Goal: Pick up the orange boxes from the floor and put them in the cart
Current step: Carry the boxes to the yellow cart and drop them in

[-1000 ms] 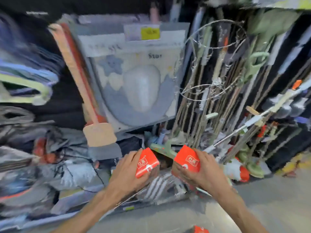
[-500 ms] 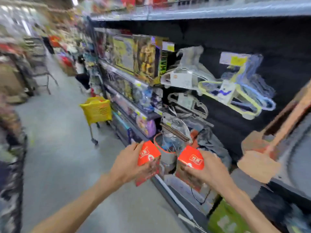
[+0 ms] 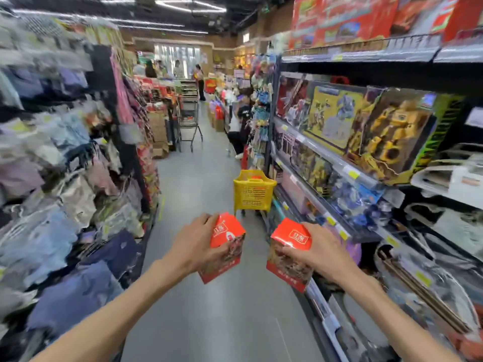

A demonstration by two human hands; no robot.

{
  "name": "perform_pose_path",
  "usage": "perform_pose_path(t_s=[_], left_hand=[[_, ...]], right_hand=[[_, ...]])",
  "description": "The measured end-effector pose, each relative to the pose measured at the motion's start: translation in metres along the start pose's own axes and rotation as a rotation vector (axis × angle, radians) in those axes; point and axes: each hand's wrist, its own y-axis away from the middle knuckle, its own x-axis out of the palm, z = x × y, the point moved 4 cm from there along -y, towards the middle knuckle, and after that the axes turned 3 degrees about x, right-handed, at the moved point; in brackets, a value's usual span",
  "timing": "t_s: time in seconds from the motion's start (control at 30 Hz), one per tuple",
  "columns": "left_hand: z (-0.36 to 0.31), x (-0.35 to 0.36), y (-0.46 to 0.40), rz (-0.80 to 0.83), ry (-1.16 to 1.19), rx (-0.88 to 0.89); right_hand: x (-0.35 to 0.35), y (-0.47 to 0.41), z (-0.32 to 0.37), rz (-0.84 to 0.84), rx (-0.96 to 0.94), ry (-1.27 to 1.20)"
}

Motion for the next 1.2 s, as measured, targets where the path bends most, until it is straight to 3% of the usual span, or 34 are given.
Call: perform_pose_path(t_s=[0.67, 1.0, 1.2], left_hand=[[0.307, 0.028, -0.384, -0.114, -0.06, -0.157], [0.518, 0.07, -0.598, -0.071, -0.051, -0.127], [0.606, 0.087, -0.763, 0.037, -0.056, -0.027]], right_hand=[[0.138, -0.545, 0.108, 0.071, -0.298, -0.038], [0.252, -0.82, 0.16, 0.072, -0.249, -0.034], [0.269, -0.961, 0.172, 0.01, -0.137, -0.061]])
